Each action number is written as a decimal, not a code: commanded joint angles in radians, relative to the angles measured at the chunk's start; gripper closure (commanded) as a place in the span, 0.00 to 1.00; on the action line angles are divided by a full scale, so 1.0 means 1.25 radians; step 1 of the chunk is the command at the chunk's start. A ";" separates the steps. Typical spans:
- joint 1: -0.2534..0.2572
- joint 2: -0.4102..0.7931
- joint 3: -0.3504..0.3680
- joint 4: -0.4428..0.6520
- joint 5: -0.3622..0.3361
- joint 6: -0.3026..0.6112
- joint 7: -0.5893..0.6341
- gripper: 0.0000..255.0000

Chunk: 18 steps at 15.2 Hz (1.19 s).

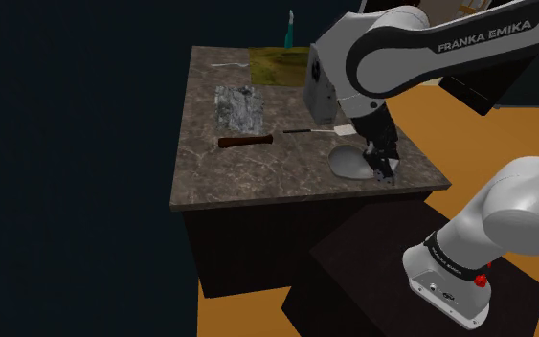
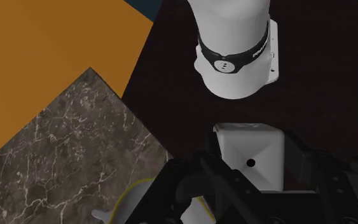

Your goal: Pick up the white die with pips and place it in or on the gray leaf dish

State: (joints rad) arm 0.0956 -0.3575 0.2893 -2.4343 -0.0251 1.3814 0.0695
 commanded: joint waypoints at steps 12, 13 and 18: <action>-0.091 0.270 -0.077 0.286 -0.162 -0.005 -0.101 1.00; -0.091 0.274 -0.078 0.279 -0.162 0.005 -0.099 1.00; -0.091 0.295 -0.078 0.248 -0.164 0.055 -0.086 1.00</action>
State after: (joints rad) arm -0.0180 0.0035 0.1923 -2.1178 -0.2290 1.4357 -0.0409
